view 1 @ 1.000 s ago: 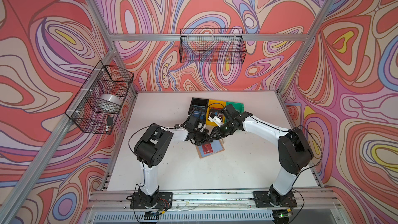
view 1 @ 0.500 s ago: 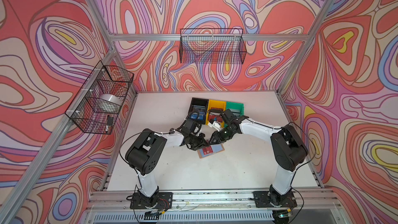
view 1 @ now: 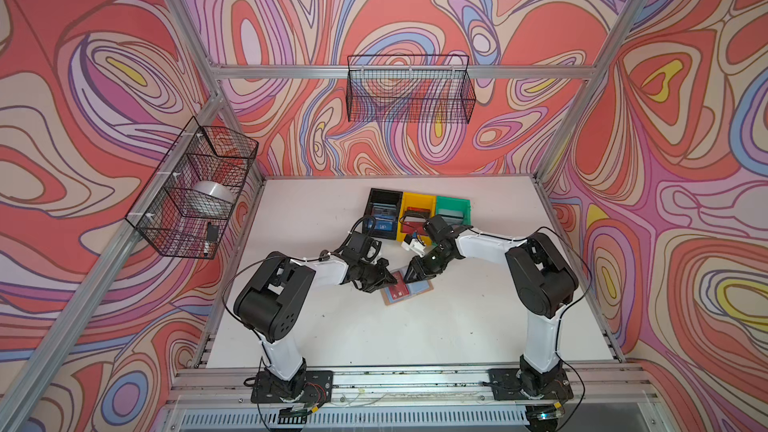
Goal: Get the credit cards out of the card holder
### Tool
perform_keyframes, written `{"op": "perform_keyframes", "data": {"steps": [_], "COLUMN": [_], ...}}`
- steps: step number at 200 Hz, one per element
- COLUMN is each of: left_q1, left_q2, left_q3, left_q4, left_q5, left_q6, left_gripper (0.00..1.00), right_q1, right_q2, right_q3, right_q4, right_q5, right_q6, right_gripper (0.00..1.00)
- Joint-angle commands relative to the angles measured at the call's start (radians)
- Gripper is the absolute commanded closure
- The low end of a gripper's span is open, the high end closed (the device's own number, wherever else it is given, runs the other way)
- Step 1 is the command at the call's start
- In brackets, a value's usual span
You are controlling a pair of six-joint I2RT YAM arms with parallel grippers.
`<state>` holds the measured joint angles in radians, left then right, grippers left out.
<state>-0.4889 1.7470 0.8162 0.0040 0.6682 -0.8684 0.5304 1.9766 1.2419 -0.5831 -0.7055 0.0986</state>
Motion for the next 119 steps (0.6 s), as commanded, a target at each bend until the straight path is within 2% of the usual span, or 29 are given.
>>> {"op": "perform_keyframes", "data": {"steps": [1, 33, 119], "left_q1": [0.012, 0.035, 0.041], "left_q2": [-0.044, -0.061, 0.003], "left_q3": [-0.019, -0.043, -0.049], "left_q4": [-0.044, -0.059, -0.038], "left_q5": [-0.021, -0.030, -0.035], "left_q6": [0.007, 0.017, 0.015], "left_gripper": [1.00, 1.00, 1.00], "right_q1": [-0.001, -0.001, 0.000], "right_q2": [0.024, 0.040, 0.070], "right_q3": [0.026, 0.037, 0.046], "right_q4": [0.003, 0.001, 0.012], "right_q5": [-0.033, -0.046, -0.071], "right_q6": [-0.020, -0.023, -0.026], "right_gripper": [0.69, 0.69, 0.70]}}
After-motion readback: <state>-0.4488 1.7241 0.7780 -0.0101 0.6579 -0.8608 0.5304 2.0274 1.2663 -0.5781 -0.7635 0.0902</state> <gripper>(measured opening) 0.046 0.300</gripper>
